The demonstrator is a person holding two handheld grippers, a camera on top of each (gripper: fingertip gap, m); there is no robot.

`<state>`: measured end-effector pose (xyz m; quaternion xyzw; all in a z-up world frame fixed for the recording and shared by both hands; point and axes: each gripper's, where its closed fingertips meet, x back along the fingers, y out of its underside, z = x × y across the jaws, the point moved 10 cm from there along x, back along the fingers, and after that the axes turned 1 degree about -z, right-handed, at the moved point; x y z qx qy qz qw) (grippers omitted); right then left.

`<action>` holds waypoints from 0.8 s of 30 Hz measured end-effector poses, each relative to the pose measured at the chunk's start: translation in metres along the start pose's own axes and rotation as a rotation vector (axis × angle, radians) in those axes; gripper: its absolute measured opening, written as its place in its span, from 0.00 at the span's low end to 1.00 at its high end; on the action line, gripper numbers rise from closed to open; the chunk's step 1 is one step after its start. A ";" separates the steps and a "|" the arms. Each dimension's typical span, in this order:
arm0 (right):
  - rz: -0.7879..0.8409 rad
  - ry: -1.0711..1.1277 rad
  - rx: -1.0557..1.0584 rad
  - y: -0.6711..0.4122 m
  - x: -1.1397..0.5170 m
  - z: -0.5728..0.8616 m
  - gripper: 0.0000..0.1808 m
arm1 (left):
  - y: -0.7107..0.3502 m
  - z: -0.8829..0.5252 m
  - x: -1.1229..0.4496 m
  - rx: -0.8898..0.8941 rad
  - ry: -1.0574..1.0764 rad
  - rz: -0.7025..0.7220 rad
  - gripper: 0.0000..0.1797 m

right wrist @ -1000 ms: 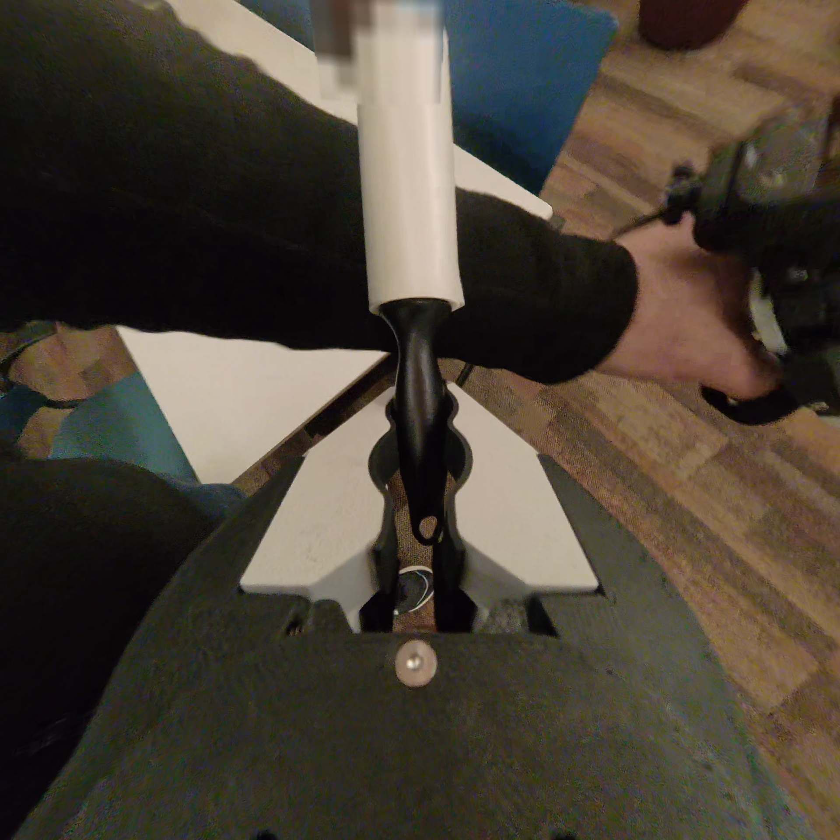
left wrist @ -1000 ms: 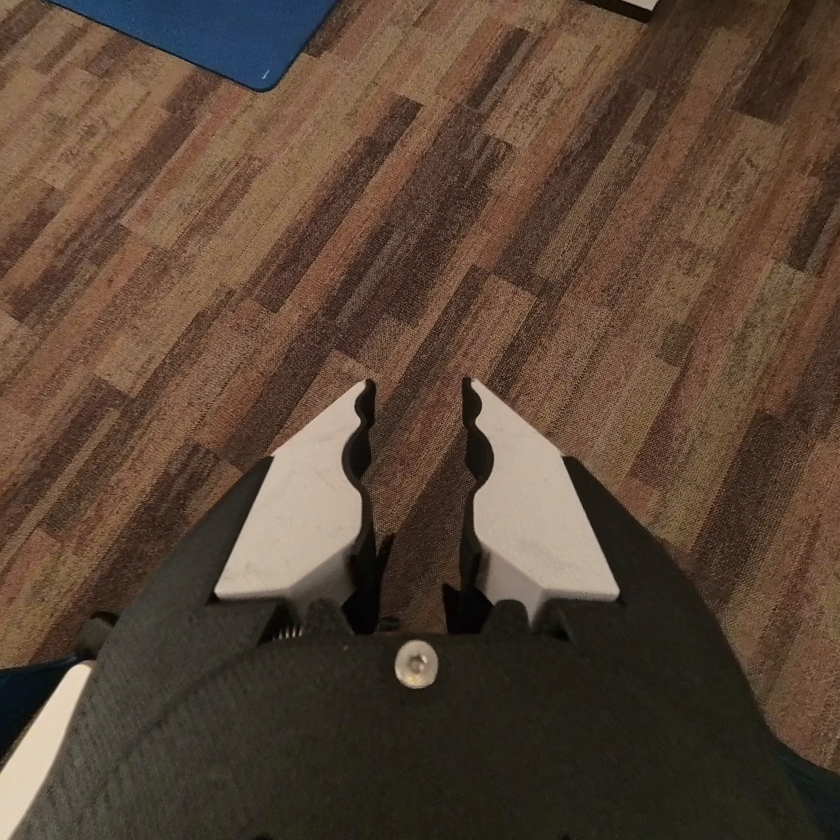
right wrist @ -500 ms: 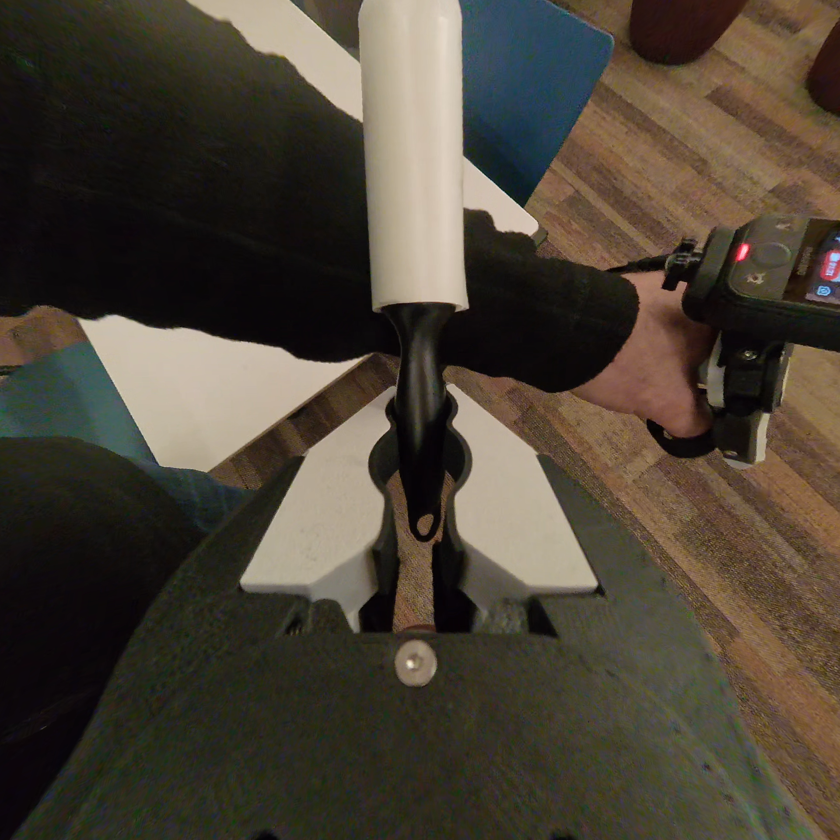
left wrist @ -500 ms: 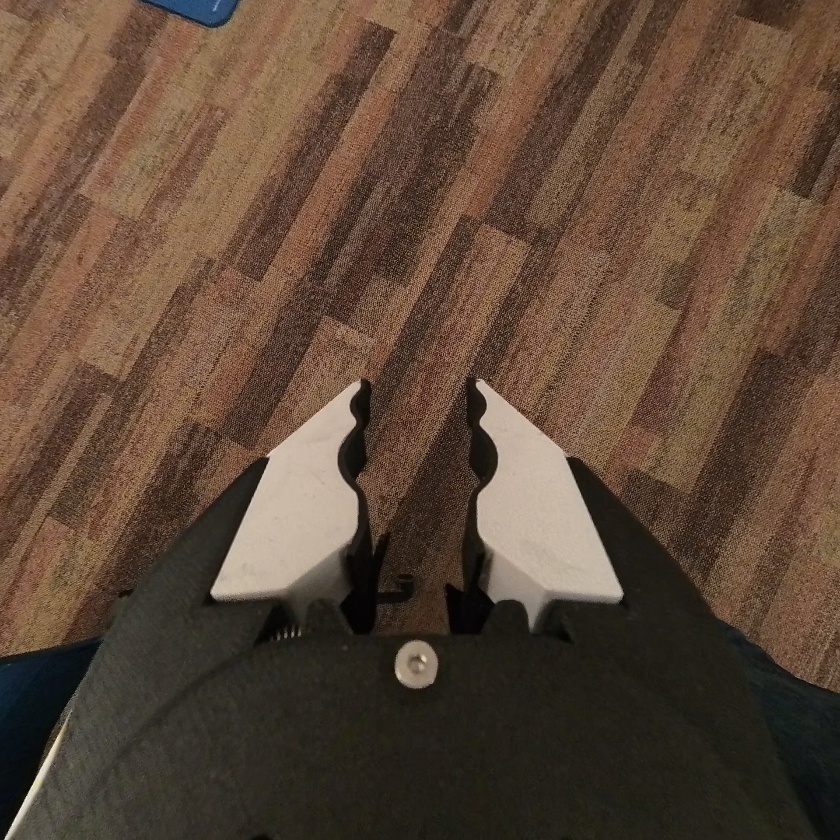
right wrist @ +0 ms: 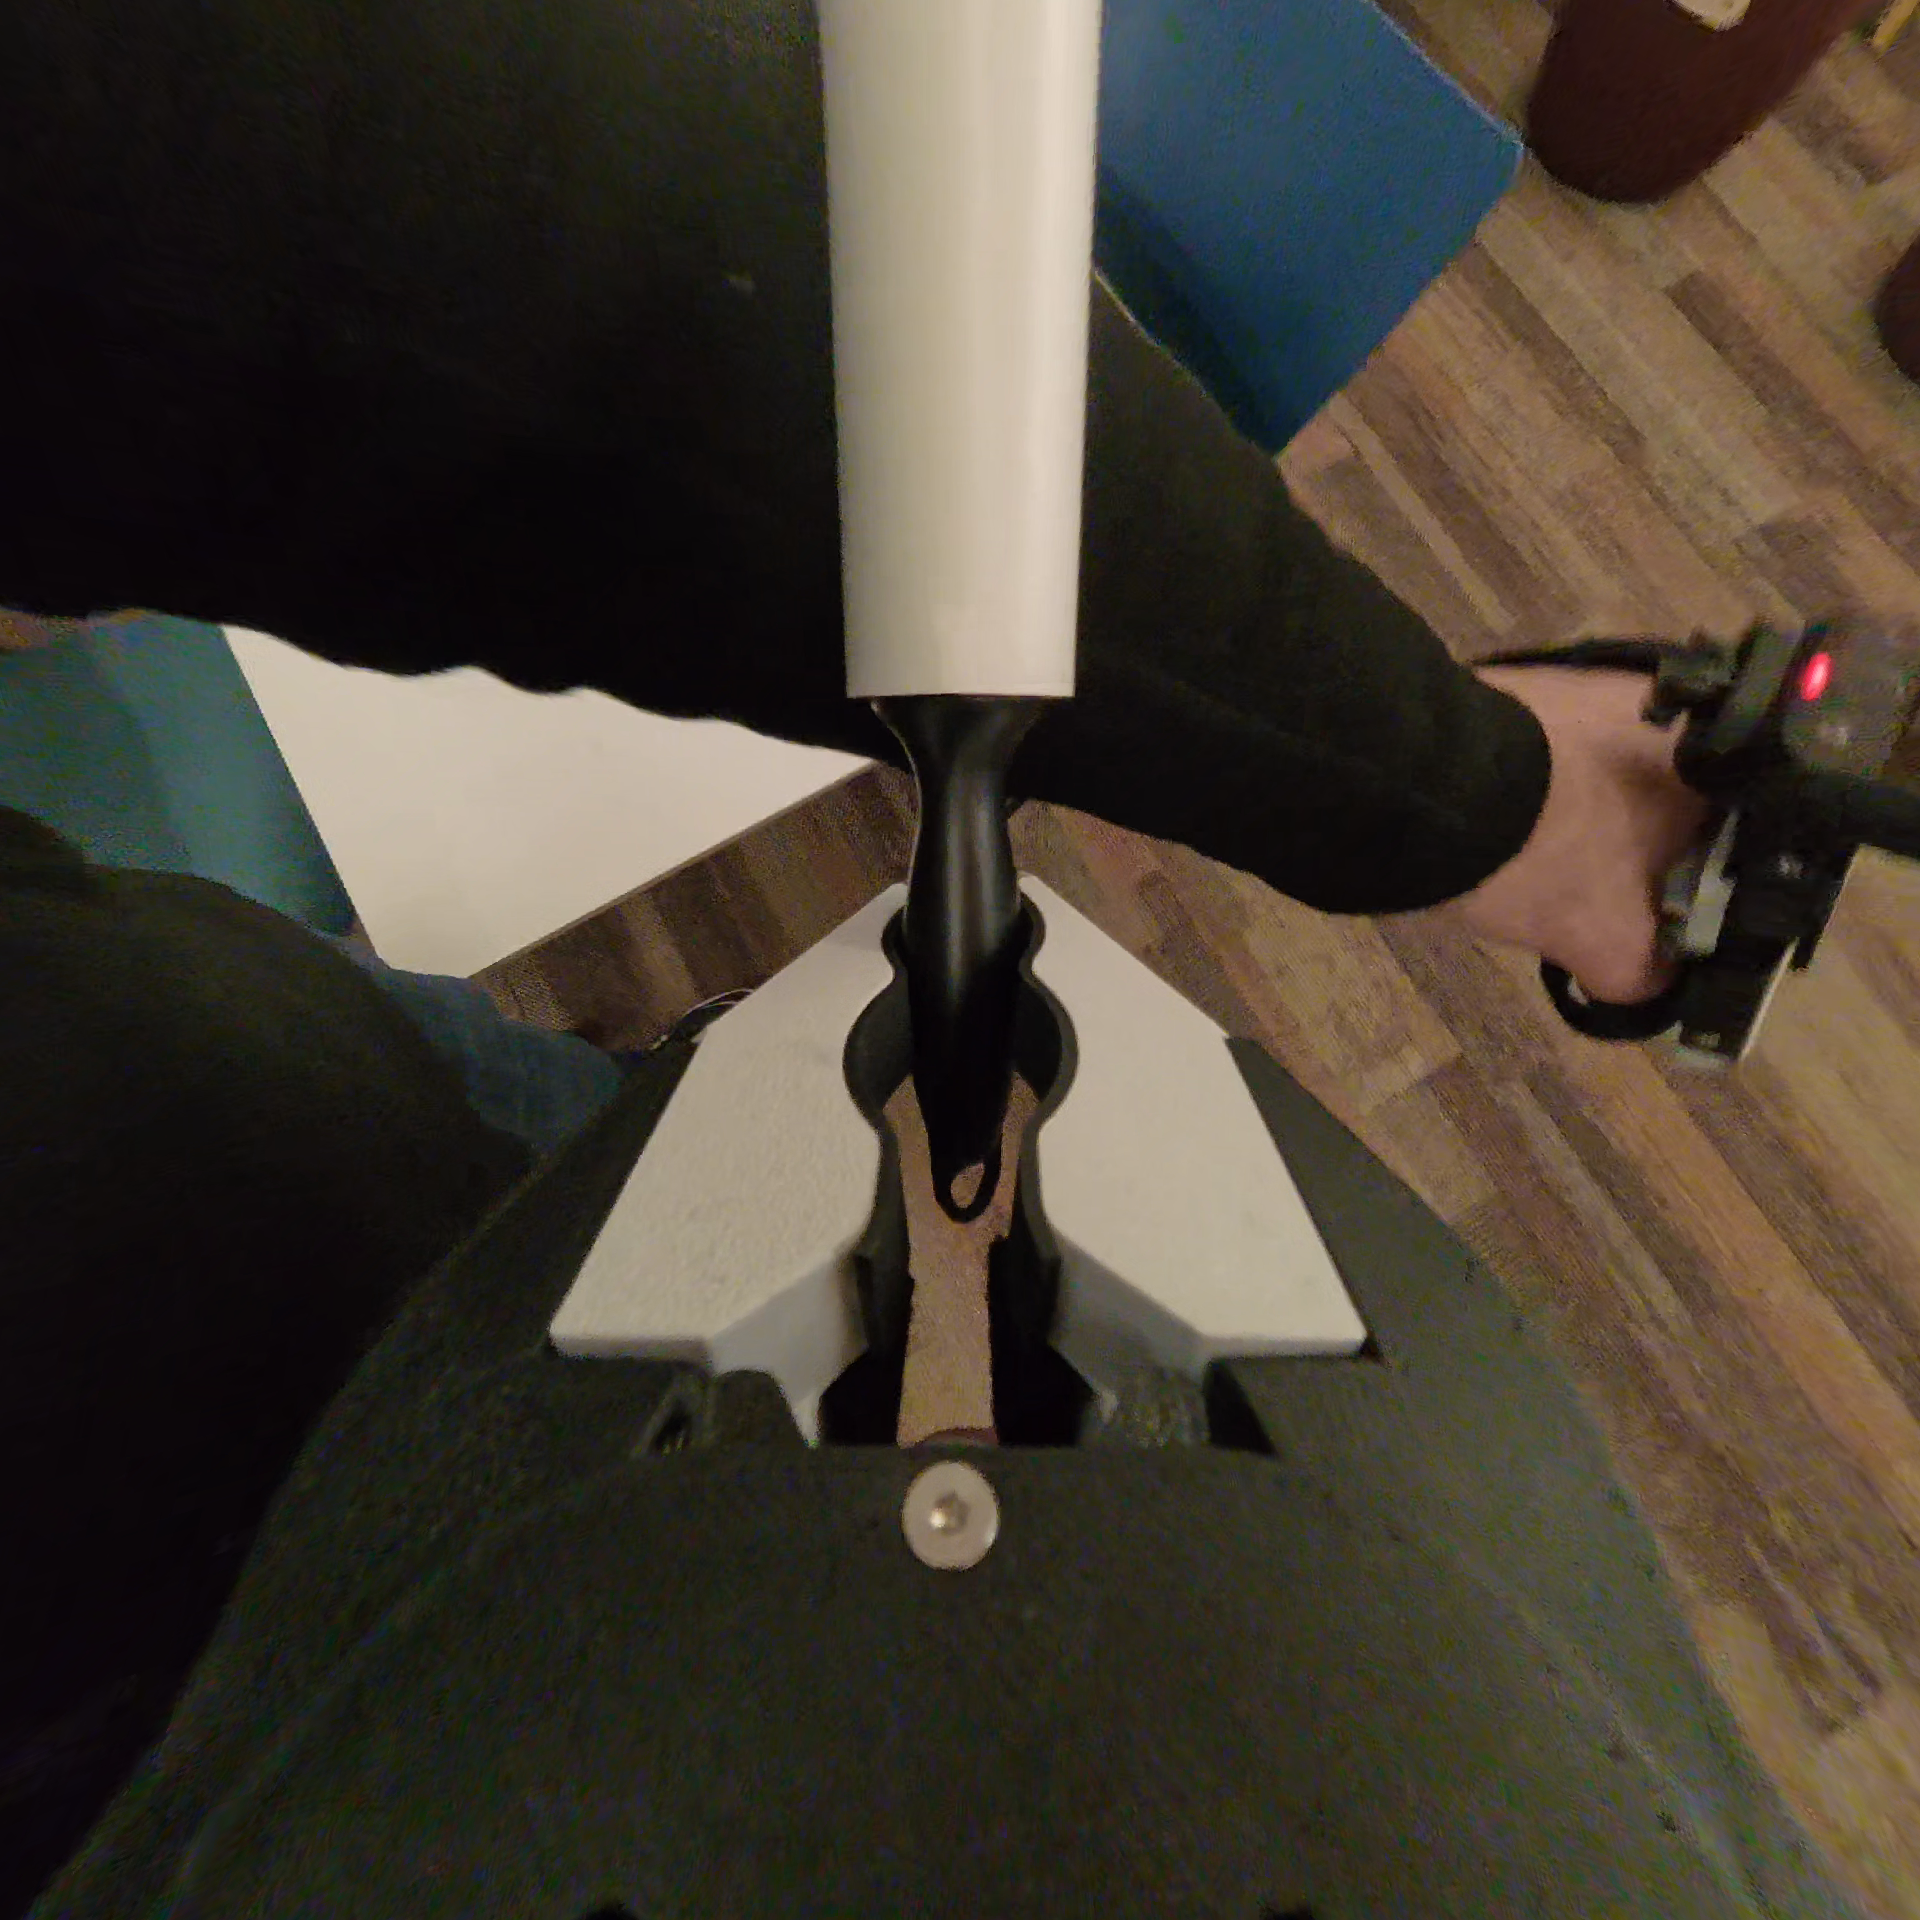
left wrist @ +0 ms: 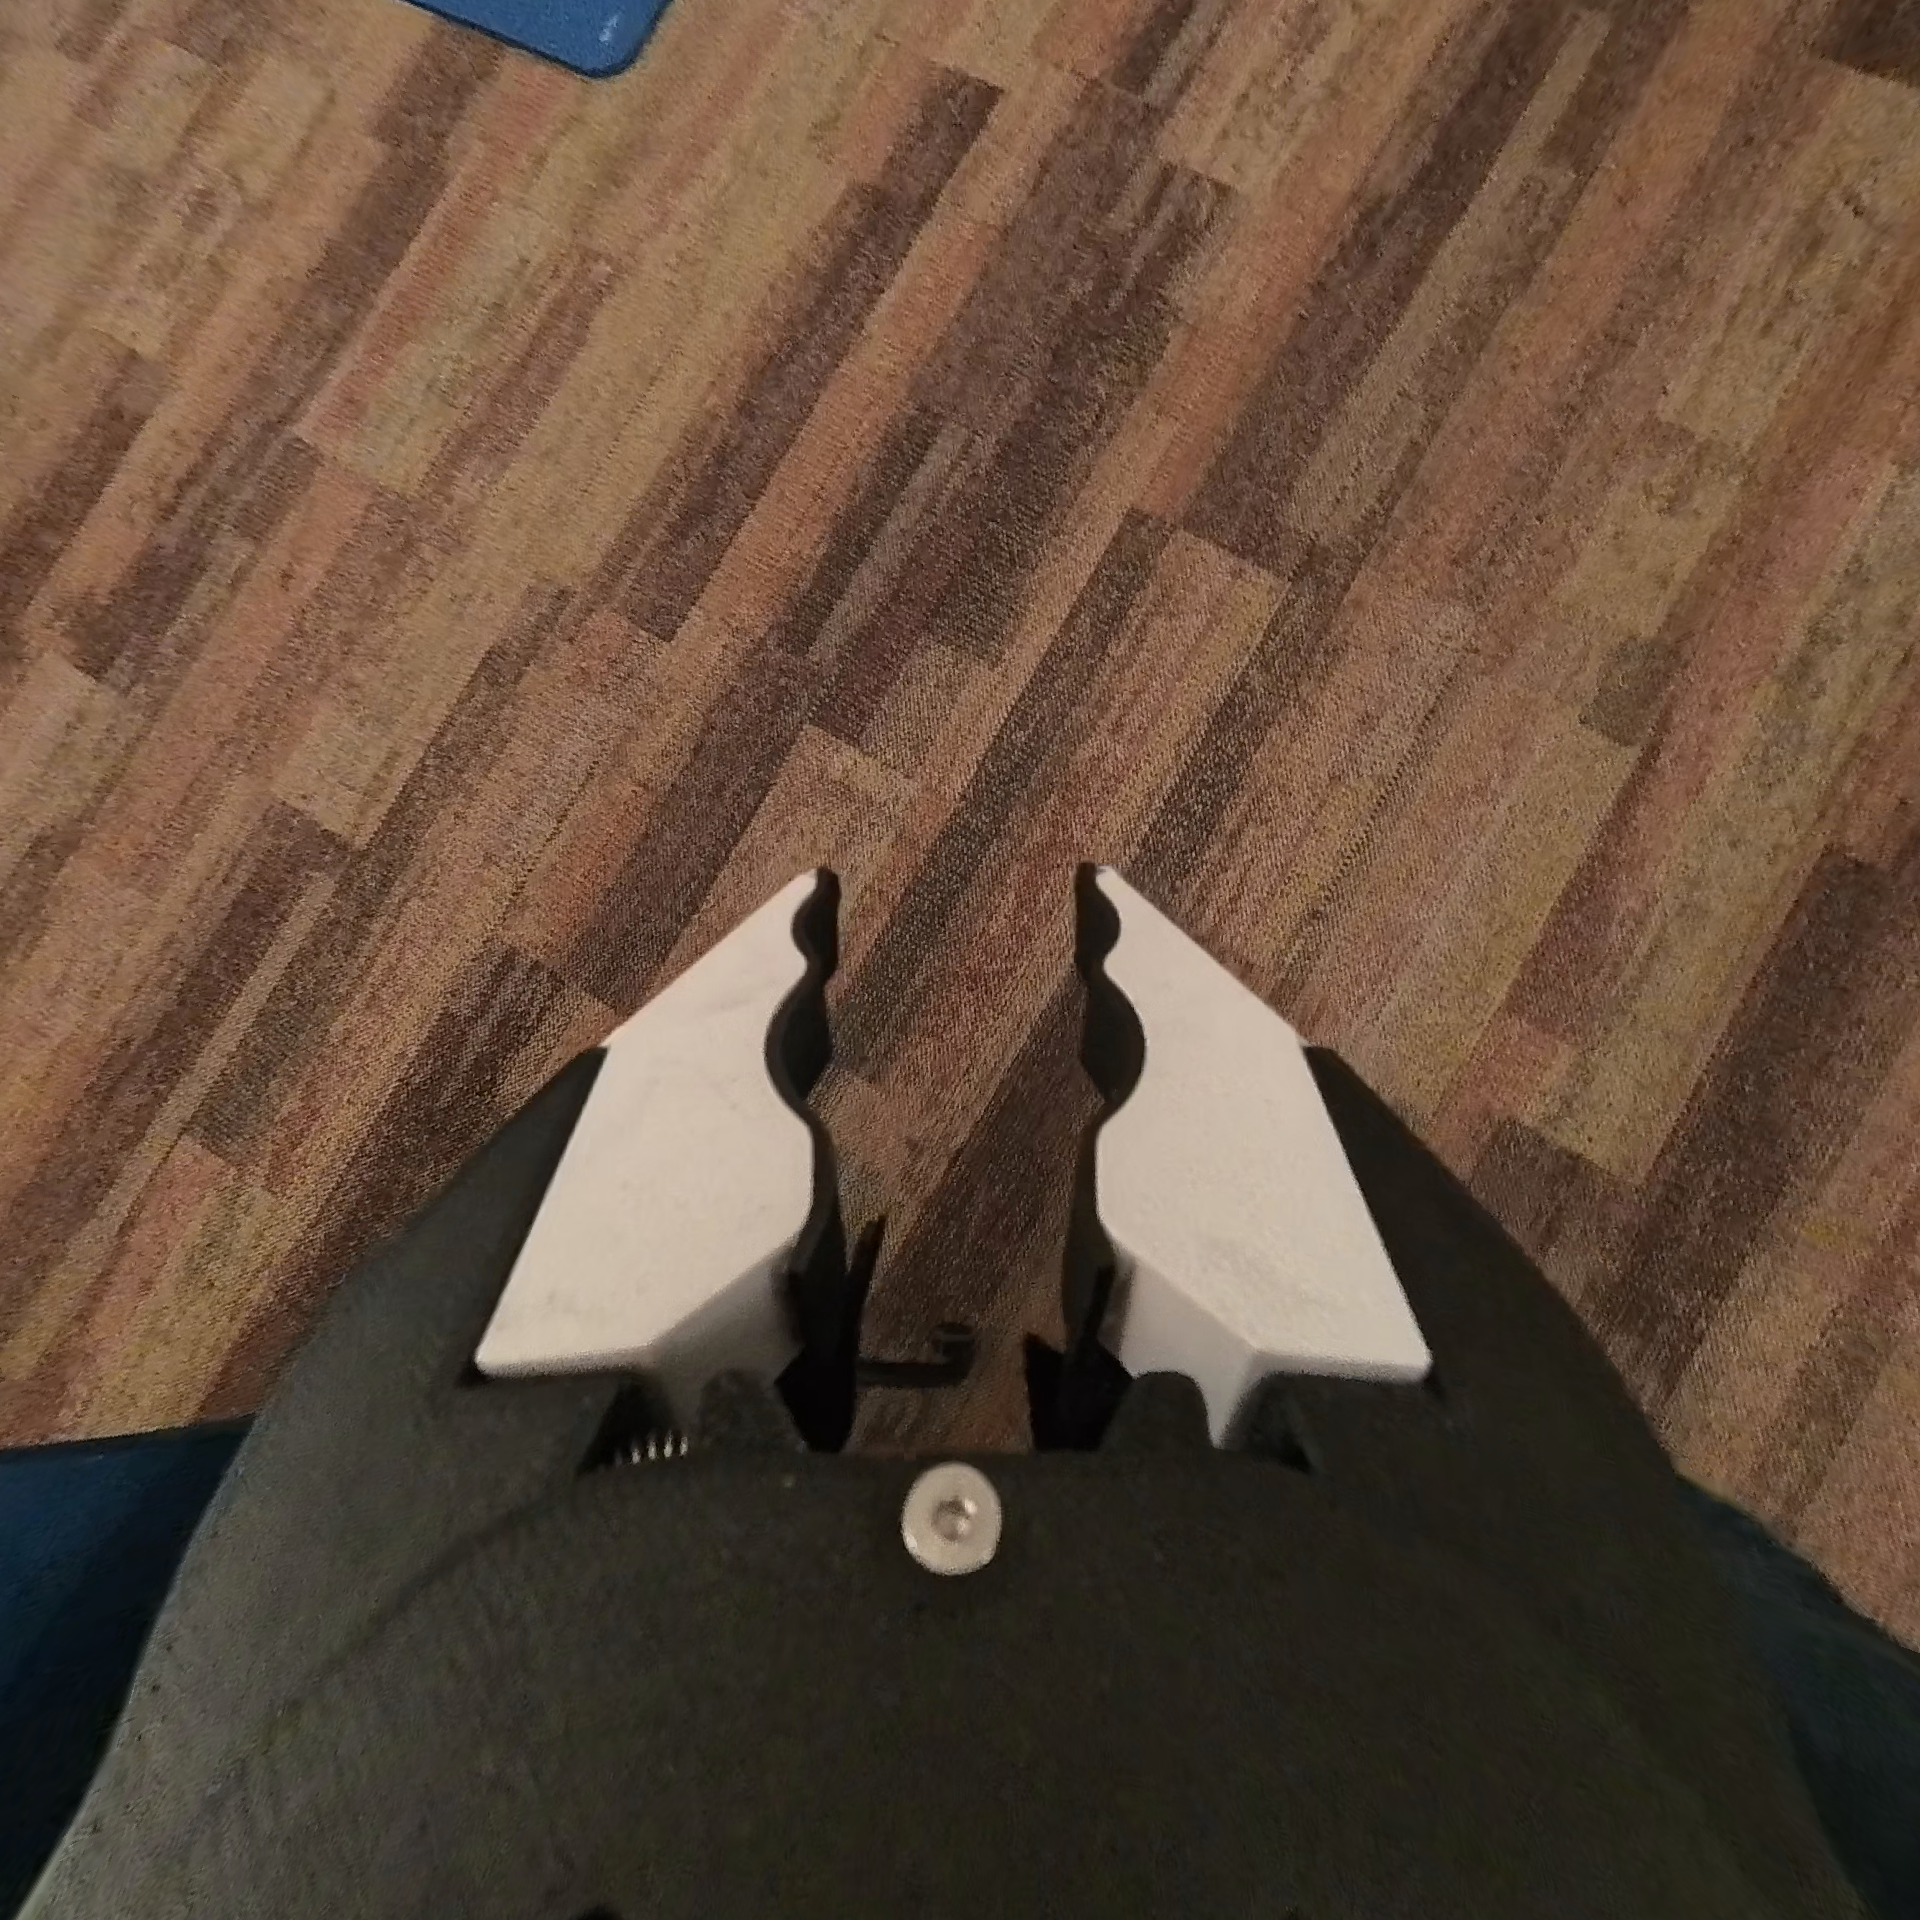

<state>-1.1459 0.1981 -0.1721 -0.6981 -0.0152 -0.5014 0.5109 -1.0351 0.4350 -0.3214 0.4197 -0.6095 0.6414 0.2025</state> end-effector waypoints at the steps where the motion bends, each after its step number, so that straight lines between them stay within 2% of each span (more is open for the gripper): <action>1: -0.008 0.002 -0.030 0.007 -0.002 0.009 0.06 | -0.001 0.000 0.001 0.015 -0.005 0.015 0.24; 7: -0.133 0.094 -0.096 0.039 -0.020 0.053 0.06 | -0.007 0.001 -0.001 0.084 -0.071 0.055 0.26; 13: -0.161 0.067 0.041 0.022 -0.004 0.019 0.06 | -0.003 0.000 -0.006 0.069 -0.109 0.032 0.26; 20: -0.127 -0.042 0.222 -0.007 0.027 -0.054 0.05 | 0.003 -0.010 -0.003 0.080 -0.153 0.018 0.27; 24: -0.075 -0.073 0.225 -0.014 0.046 -0.067 0.05 | 0.005 -0.010 0.003 0.070 -0.160 0.017 0.27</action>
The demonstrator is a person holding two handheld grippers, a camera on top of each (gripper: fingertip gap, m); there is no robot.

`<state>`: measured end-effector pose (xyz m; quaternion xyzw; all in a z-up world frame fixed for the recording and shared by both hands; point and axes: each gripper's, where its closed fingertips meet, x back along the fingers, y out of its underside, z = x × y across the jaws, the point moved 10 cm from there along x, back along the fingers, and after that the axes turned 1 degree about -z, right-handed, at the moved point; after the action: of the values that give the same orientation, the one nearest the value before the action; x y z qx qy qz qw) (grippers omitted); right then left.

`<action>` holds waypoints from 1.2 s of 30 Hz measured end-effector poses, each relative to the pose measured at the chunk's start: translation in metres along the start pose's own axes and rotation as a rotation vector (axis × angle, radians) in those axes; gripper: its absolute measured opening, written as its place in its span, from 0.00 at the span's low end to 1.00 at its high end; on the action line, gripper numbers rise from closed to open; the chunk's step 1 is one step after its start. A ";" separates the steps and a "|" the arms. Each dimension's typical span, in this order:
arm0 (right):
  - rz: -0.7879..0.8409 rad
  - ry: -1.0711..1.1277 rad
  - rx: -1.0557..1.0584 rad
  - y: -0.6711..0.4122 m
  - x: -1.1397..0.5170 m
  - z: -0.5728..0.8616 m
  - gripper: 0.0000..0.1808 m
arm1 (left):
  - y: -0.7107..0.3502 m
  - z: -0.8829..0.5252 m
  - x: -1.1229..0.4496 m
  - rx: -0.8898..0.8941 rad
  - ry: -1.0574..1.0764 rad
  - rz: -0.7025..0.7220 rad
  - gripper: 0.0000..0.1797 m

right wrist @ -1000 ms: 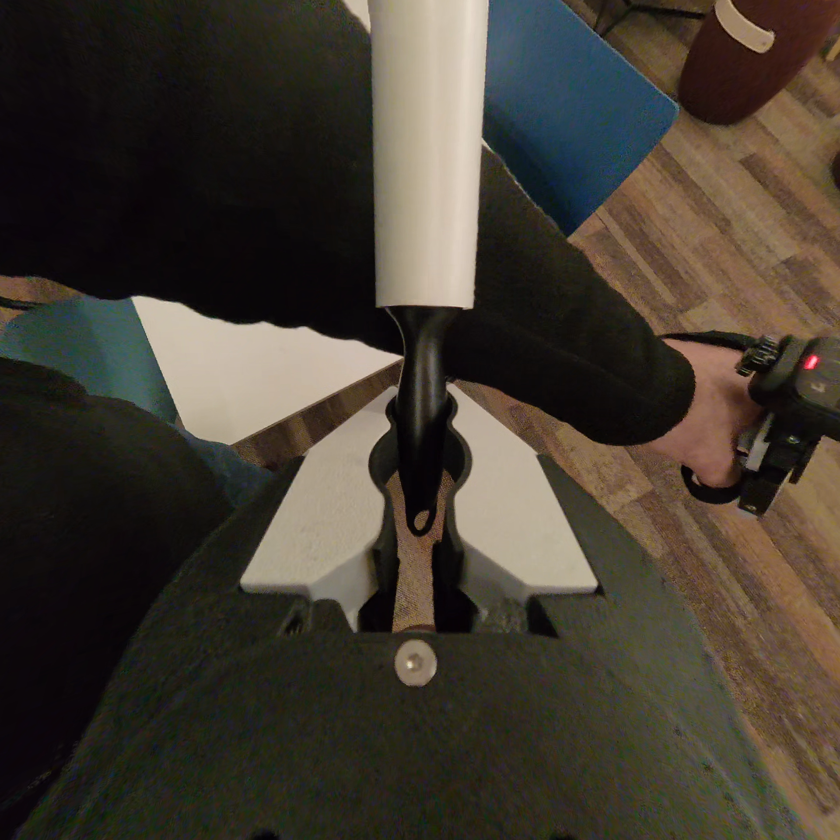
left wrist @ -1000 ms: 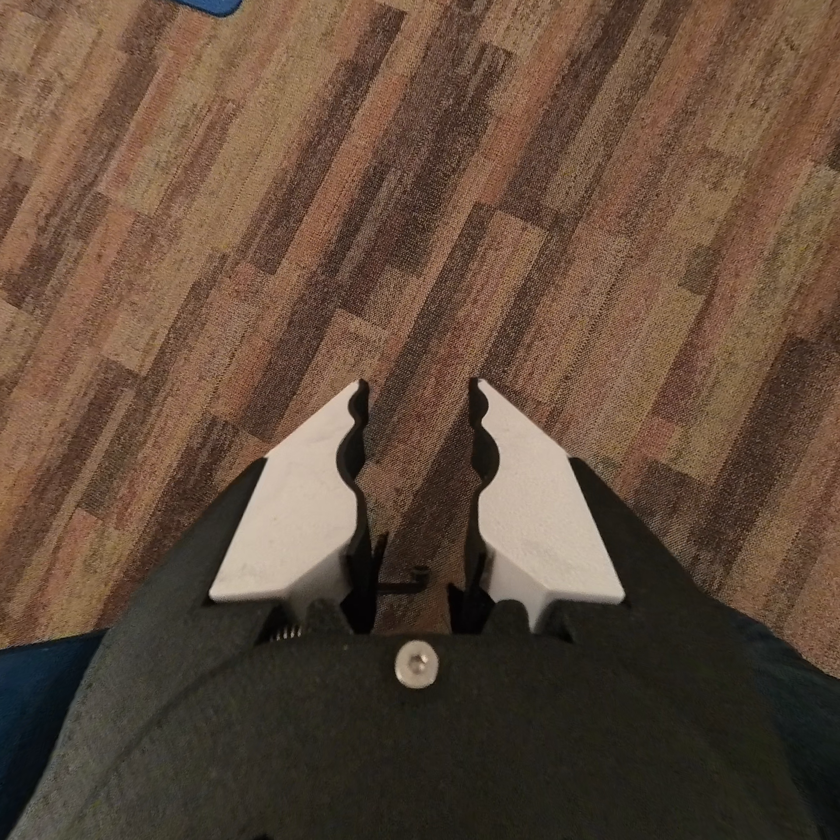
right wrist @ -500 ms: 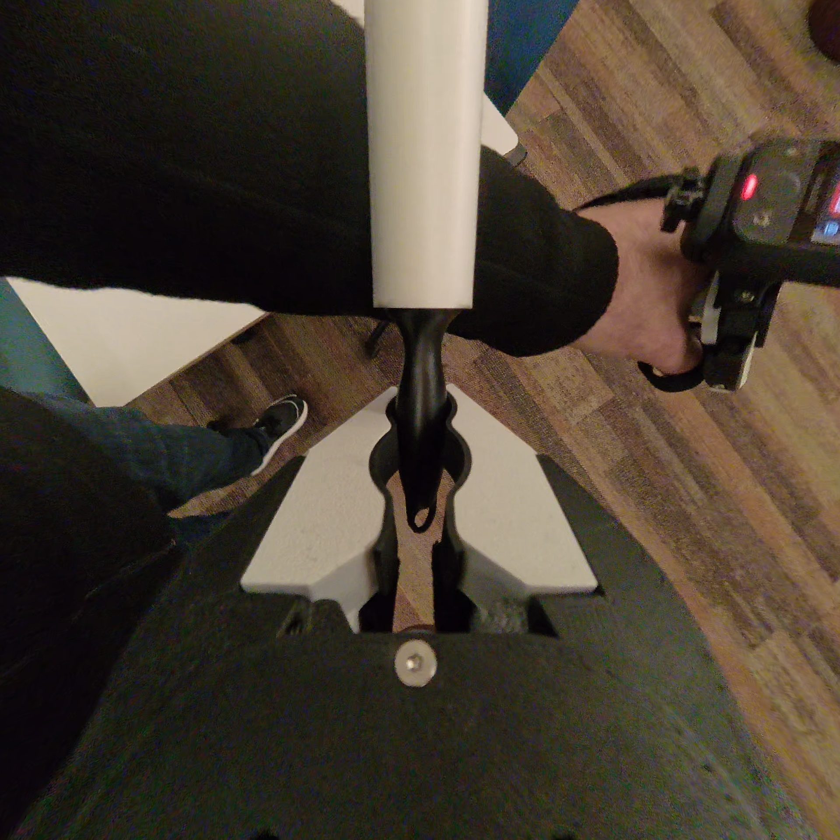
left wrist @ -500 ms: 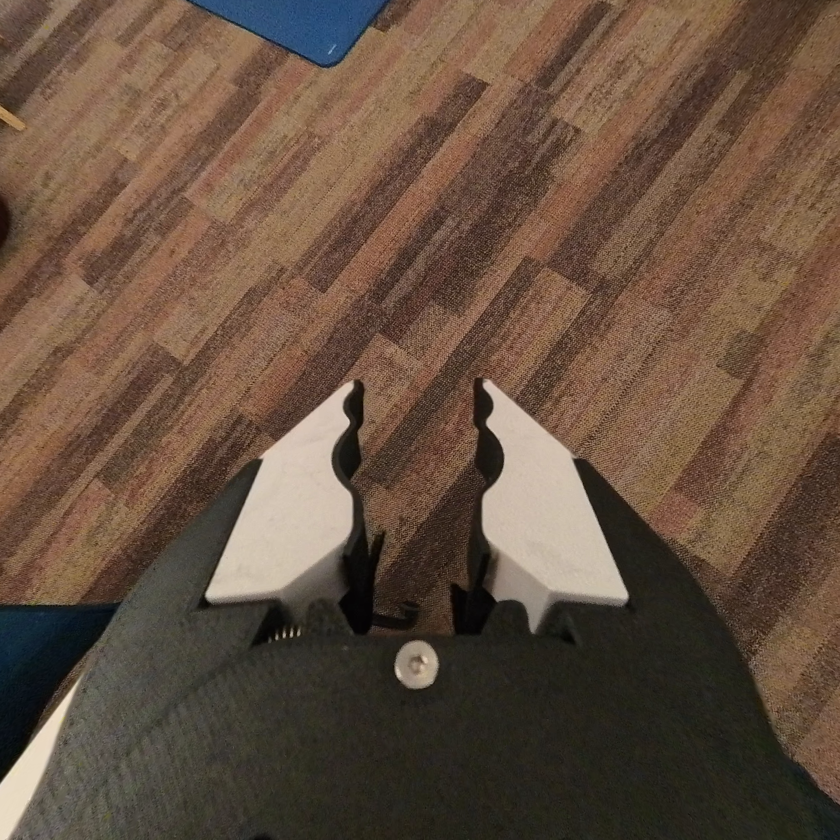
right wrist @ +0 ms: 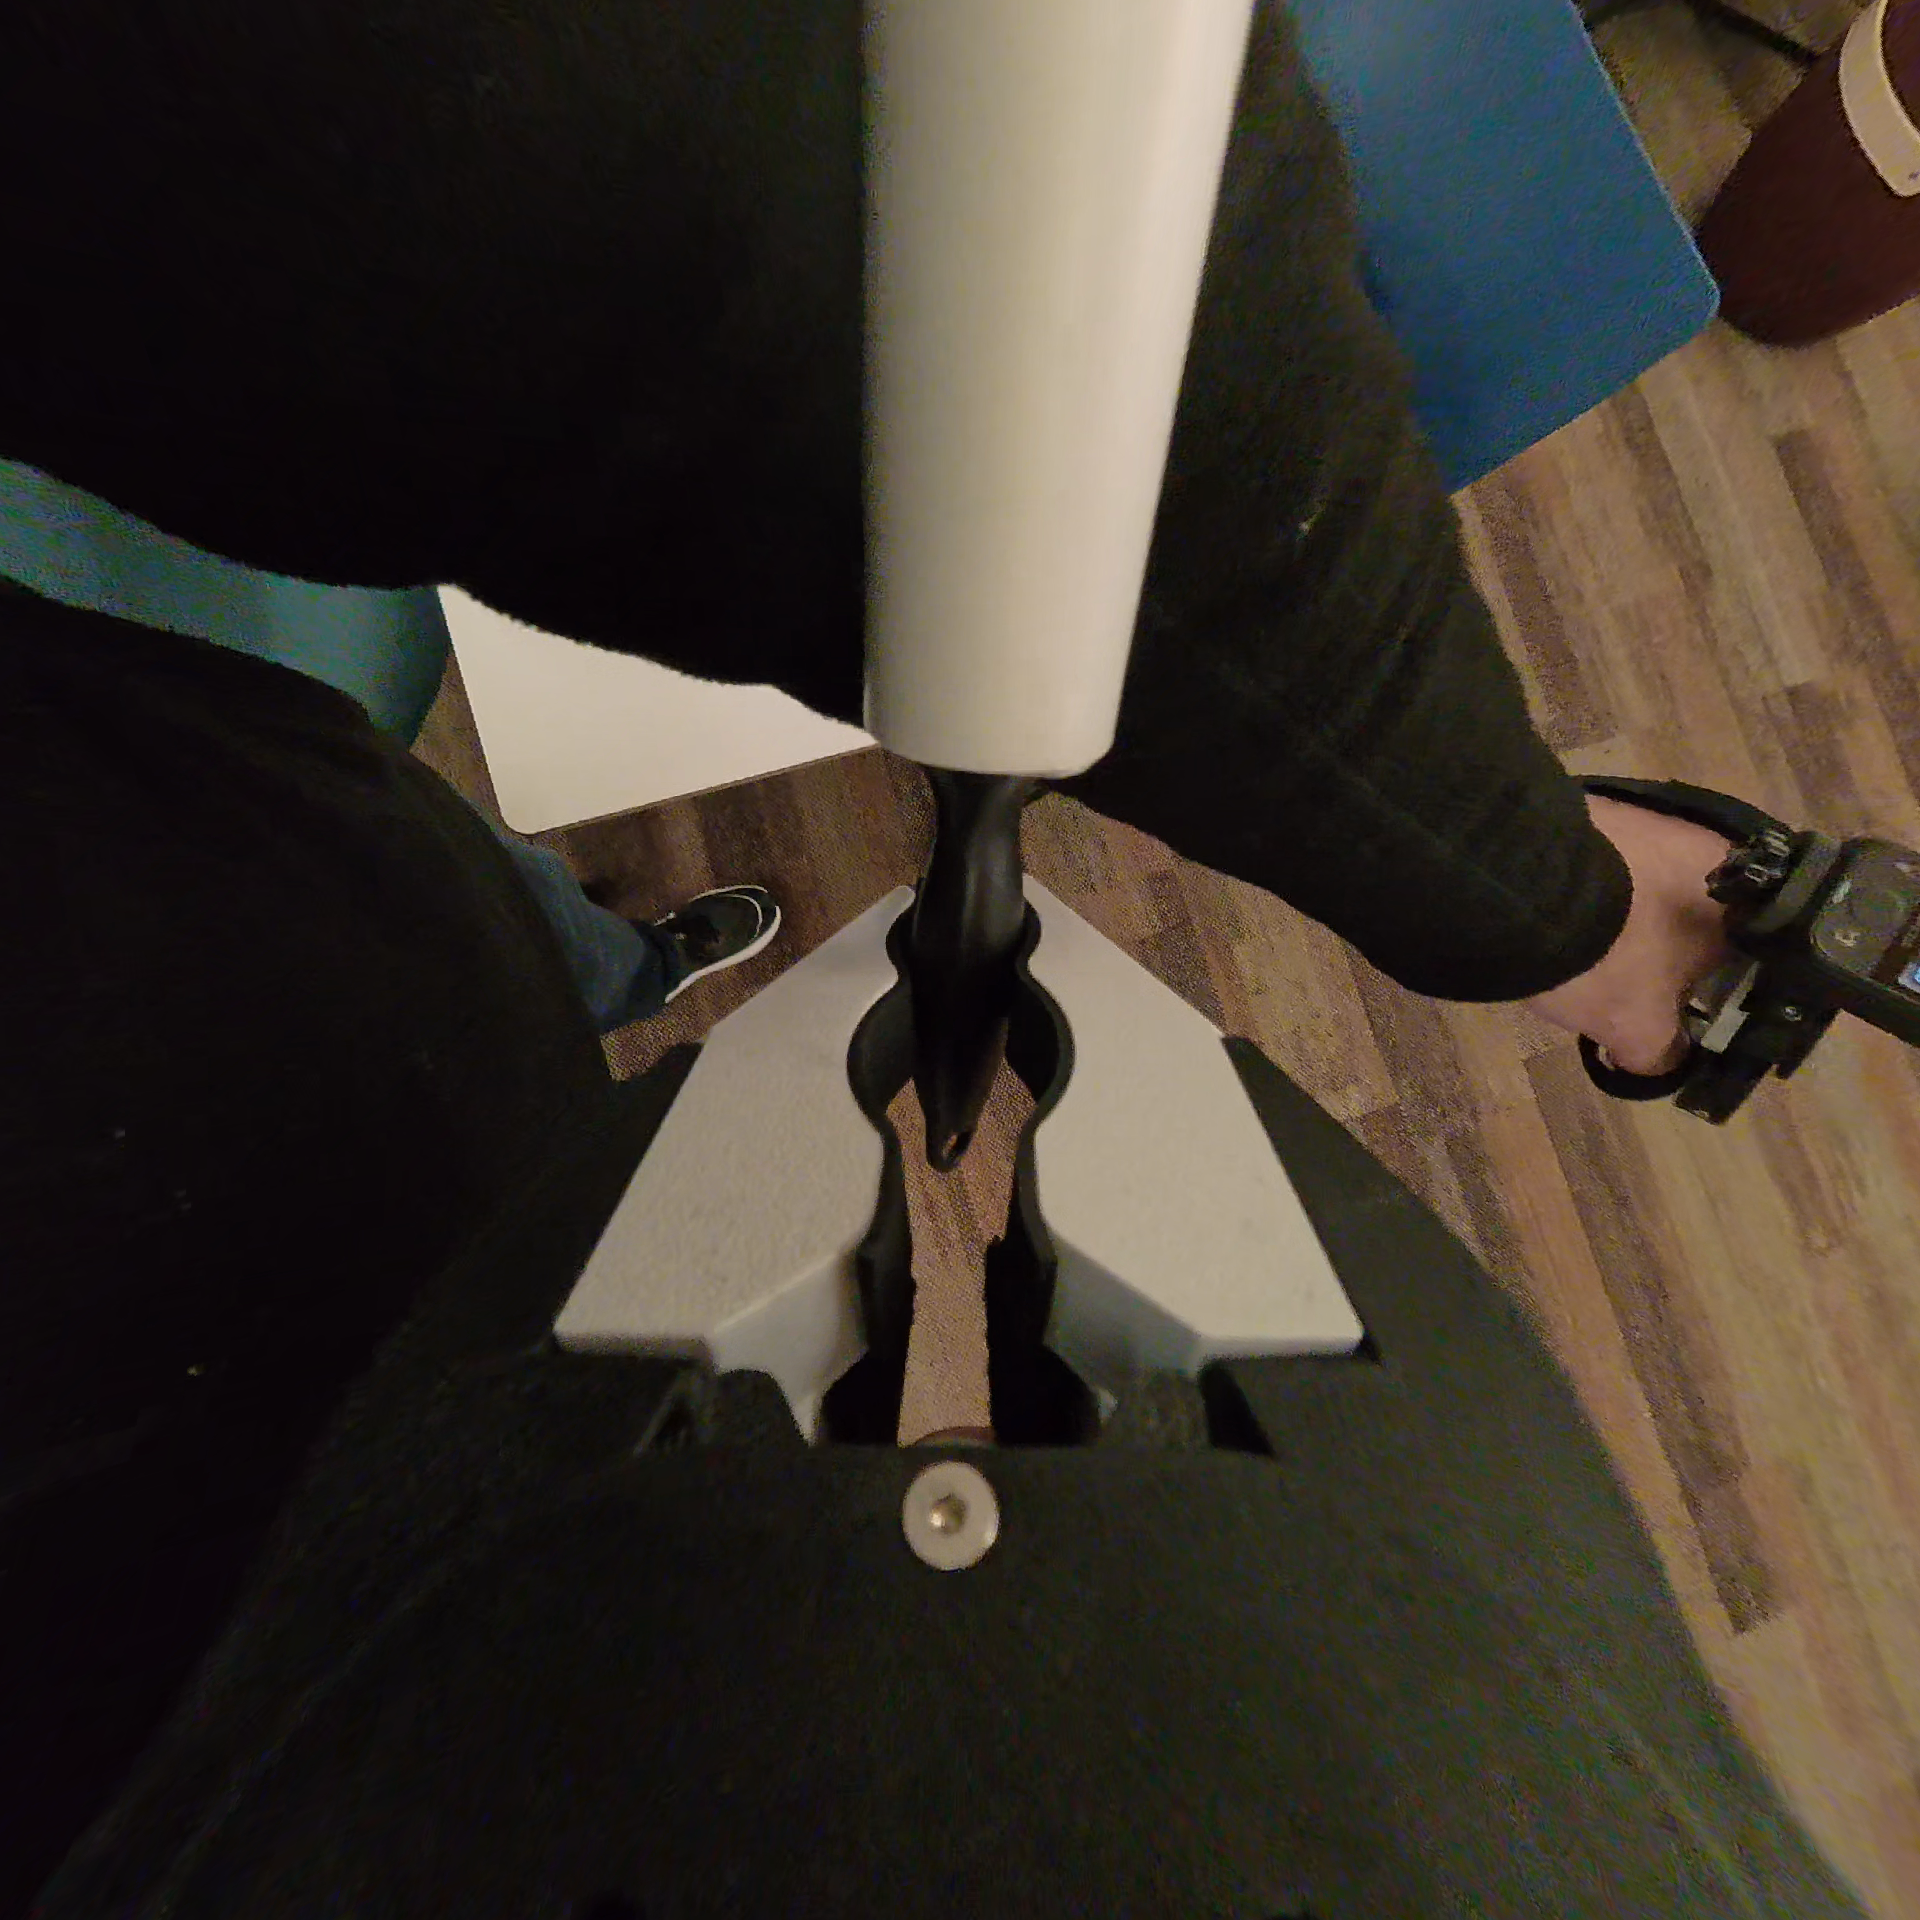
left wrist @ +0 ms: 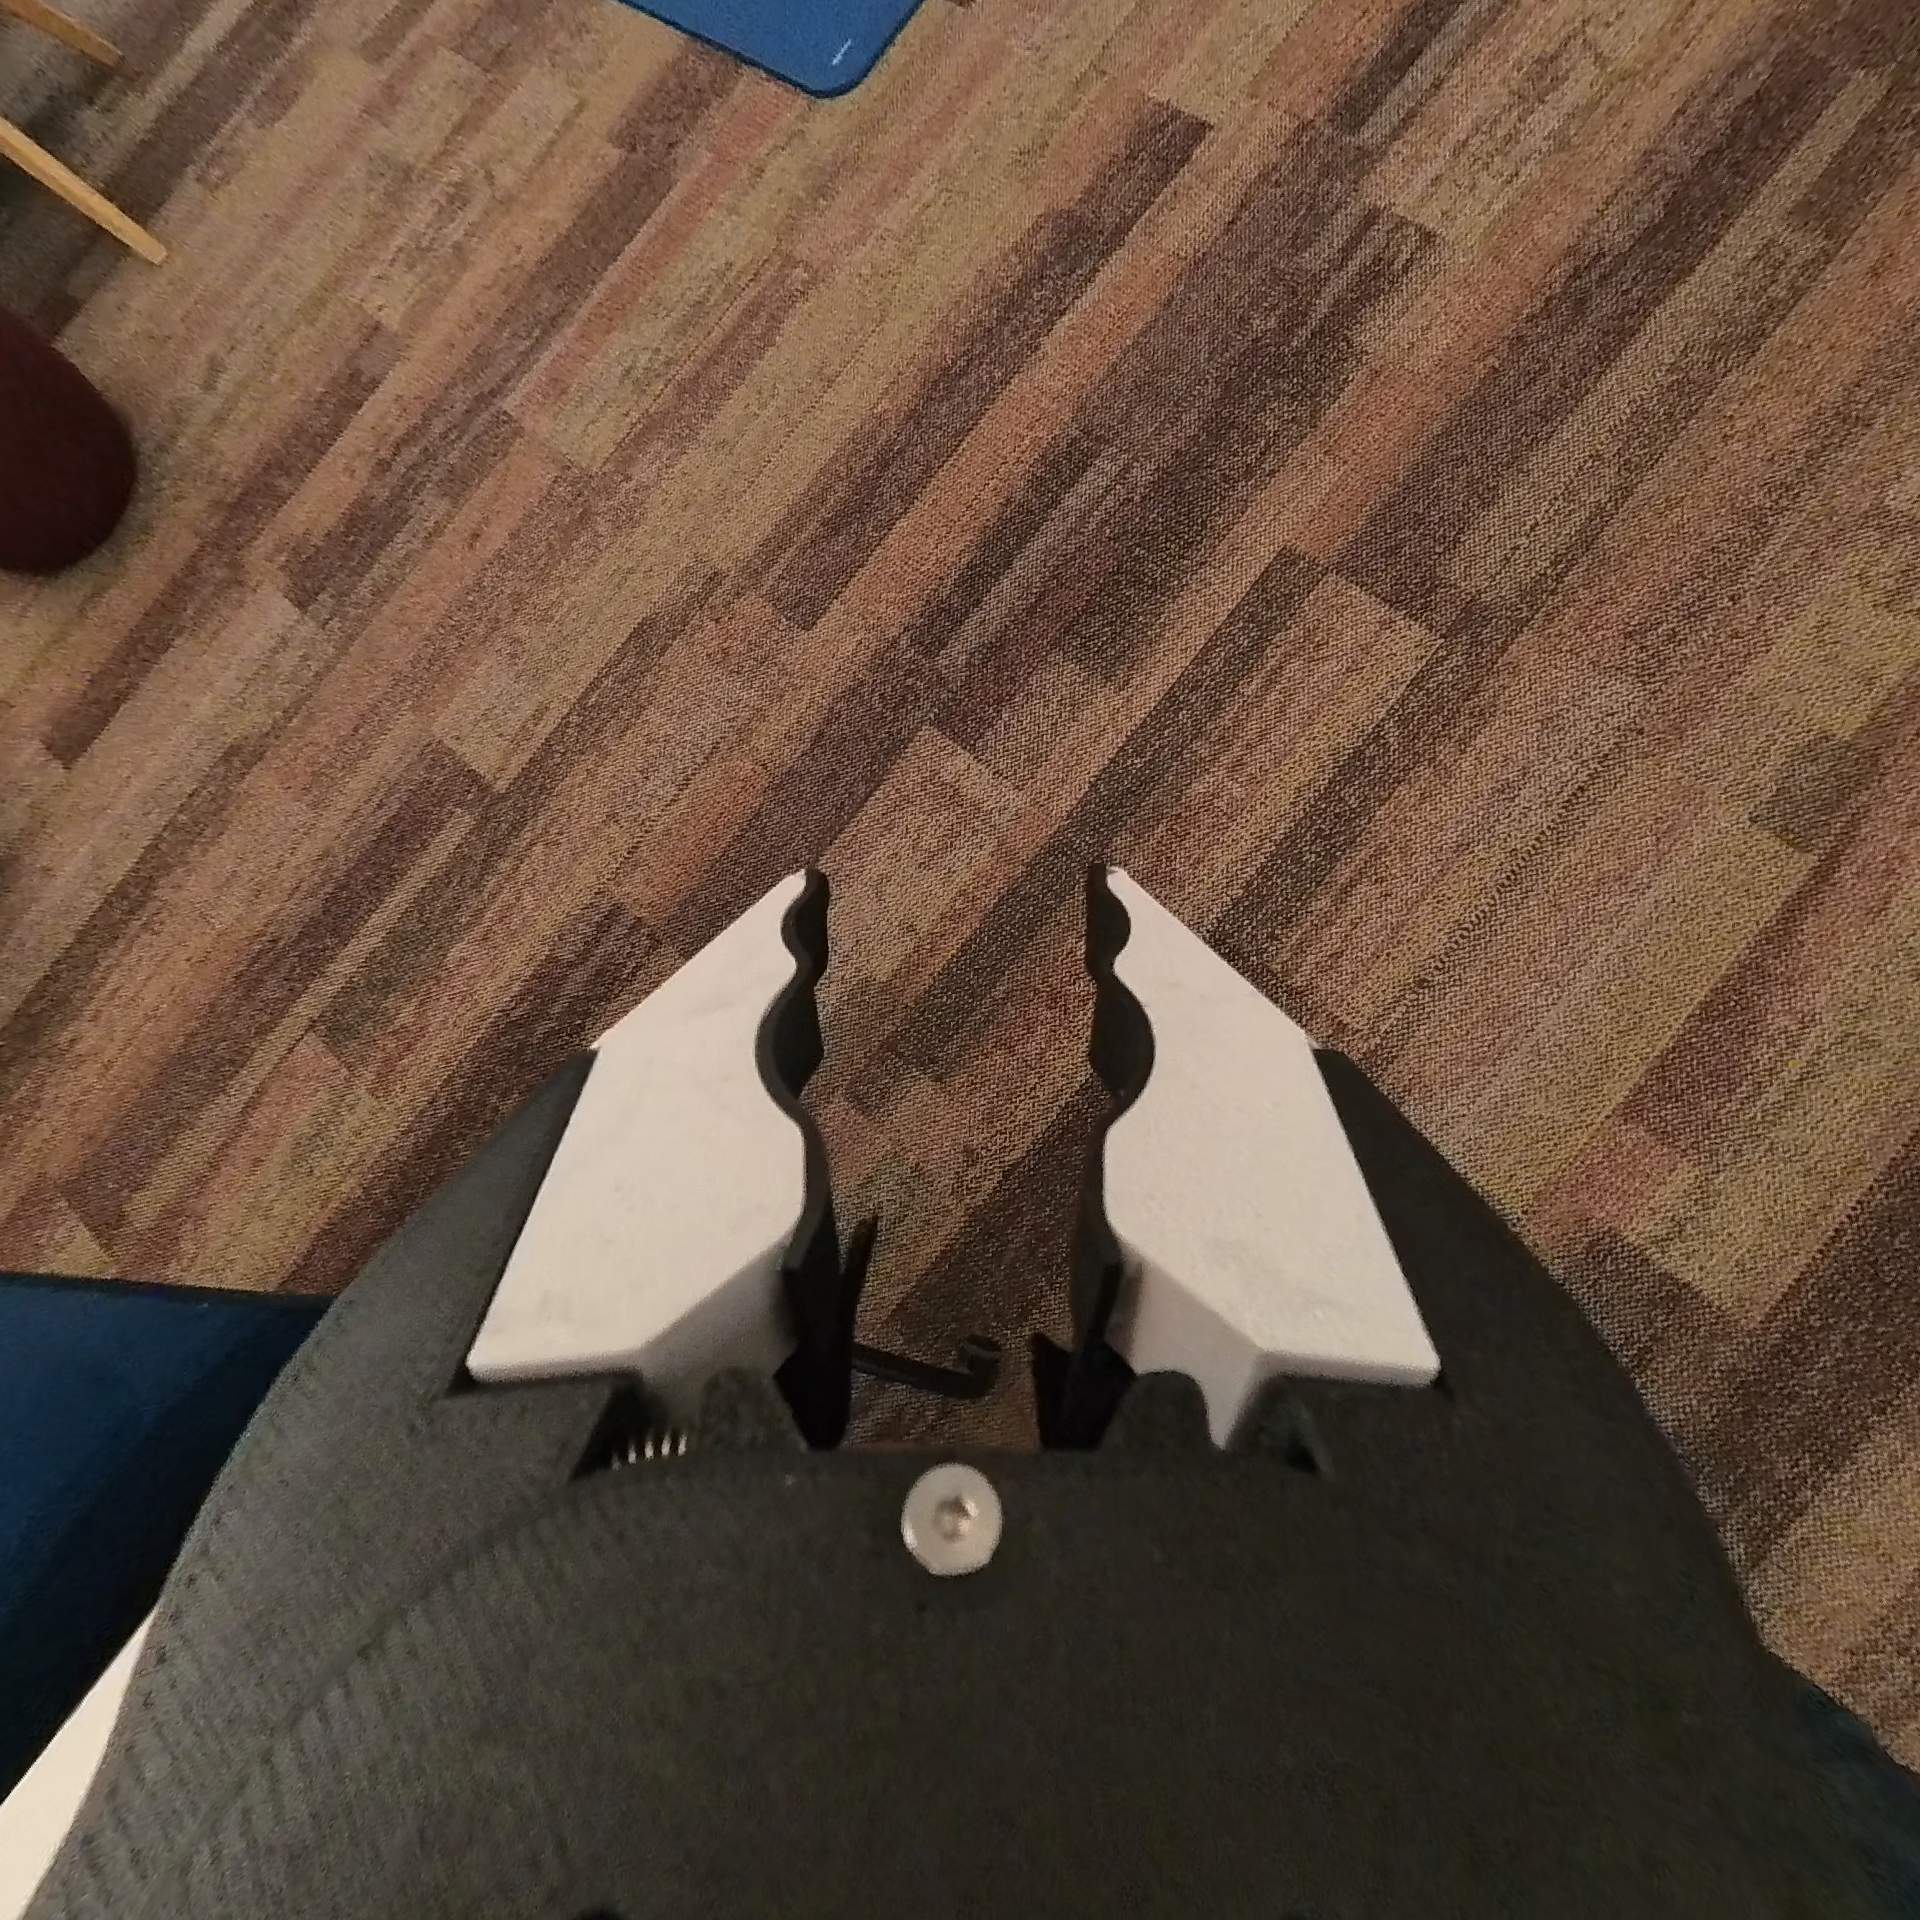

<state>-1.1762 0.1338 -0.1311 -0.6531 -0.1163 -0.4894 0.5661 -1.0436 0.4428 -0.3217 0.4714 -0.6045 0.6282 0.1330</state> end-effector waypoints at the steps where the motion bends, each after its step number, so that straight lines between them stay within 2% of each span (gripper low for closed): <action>1: 0.006 -0.008 -0.014 0.002 0.002 0.002 0.05 | 0.000 0.001 0.001 -0.001 -0.002 -0.001 0.27; 4: 0.032 -0.103 -0.119 0.013 -0.003 0.016 0.05 | 0.001 0.005 0.005 0.016 0.004 0.004 0.27; 8: -0.019 -0.172 -0.230 0.041 -0.027 0.039 0.05 | 0.000 0.015 0.007 -0.005 0.000 0.000 0.27; 17: -0.118 -0.164 -0.394 0.092 -0.054 0.094 0.05 | -0.007 0.033 0.005 -0.051 -0.006 -0.018 0.27; 25: -0.026 -0.207 -0.275 0.061 -0.029 0.056 0.05 | -0.013 0.033 0.002 -0.023 0.021 0.015 0.28; 31: 0.033 -0.176 -0.386 0.080 -0.031 0.075 0.05 | -0.016 0.037 0.005 0.001 0.063 0.052 0.29; 36: 0.189 -0.102 -0.530 0.101 -0.015 0.106 0.05 | -0.017 0.022 0.027 0.191 0.183 0.178 0.33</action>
<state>-1.0584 0.1962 -0.1931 -0.8100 0.0489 -0.4143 0.4122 -1.0352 0.4164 -0.2945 0.3671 -0.5668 0.7325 0.0858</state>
